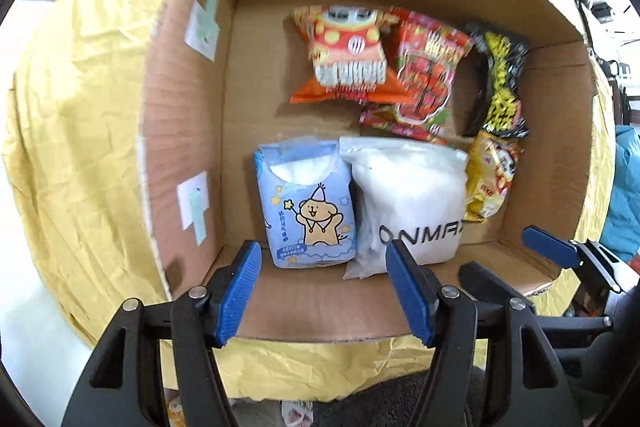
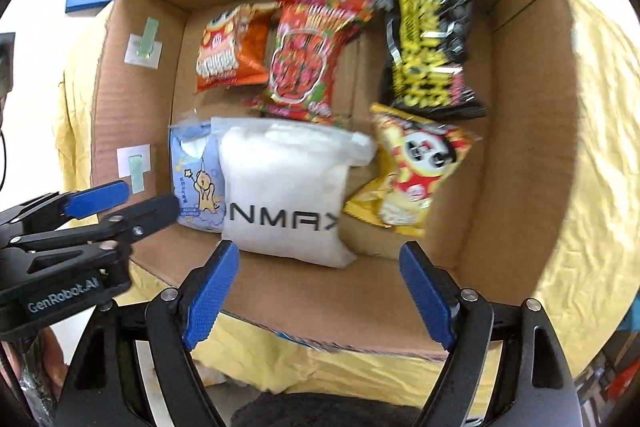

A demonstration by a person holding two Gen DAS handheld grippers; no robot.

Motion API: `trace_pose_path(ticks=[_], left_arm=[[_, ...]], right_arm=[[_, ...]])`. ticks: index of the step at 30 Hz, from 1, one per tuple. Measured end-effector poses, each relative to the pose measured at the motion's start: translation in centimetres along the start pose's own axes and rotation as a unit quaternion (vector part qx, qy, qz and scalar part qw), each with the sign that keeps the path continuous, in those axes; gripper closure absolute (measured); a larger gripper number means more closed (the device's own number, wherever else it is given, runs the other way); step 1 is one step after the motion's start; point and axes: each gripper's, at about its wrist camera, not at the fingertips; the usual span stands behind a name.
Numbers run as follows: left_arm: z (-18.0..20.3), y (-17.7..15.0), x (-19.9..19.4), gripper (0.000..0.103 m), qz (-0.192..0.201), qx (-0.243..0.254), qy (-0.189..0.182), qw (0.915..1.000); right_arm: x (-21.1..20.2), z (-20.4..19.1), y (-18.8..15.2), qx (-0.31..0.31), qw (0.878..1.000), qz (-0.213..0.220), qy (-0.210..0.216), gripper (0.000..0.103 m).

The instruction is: Organize soft objects

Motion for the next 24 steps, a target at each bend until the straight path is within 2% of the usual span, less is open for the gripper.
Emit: trace_pose_path(ticks=[2, 7, 9, 10, 14, 24], left_arm=[[0.3, -0.6, -1.1, 0.03, 0.021, 0.004, 0.016, 0.9996], [1.4, -2.0, -3.6, 0.026, 0.08, 0.0, 0.041, 0.9959], [1.2, -2.1, -4.7, 0.013, 0.099, -0.004, 0.044, 0.9941], [0.9, -2.0, -4.9, 0.011, 0.104, -0.005, 0.046, 0.9935], [0.2, -1.6, -6.7, 0.002, 0.119, -0.006, 0.064, 0.9908], [0.5, -2.6, -6.9, 0.001, 0.137, -0.006, 0.07, 0.988]], right_arm=[[-0.8, 1.1, -0.5, 0.001, 1.0, 0.017, -0.007, 0.01], [-4.2, 1.3, -2.9, -0.002, 0.998, 0.053, -0.022, 0.009], [-6.1, 2.1, -3.8, -0.003, 0.997, 0.068, -0.027, 0.005], [-7.2, 2.8, -4.1, -0.002, 0.997, 0.076, -0.027, 0.001], [-8.8, 3.1, -4.7, 0.004, 0.994, 0.104, -0.036, 0.0], [-9.8, 3.8, -5.3, 0.014, 0.992, 0.121, -0.038, 0.0]])
Point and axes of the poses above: each gripper's, at about its wrist camera, not at the fingertips, and x roughly the way its jaws point, z to its right, y to its top, and after that the axes turned 14 degrees about x, right-handed
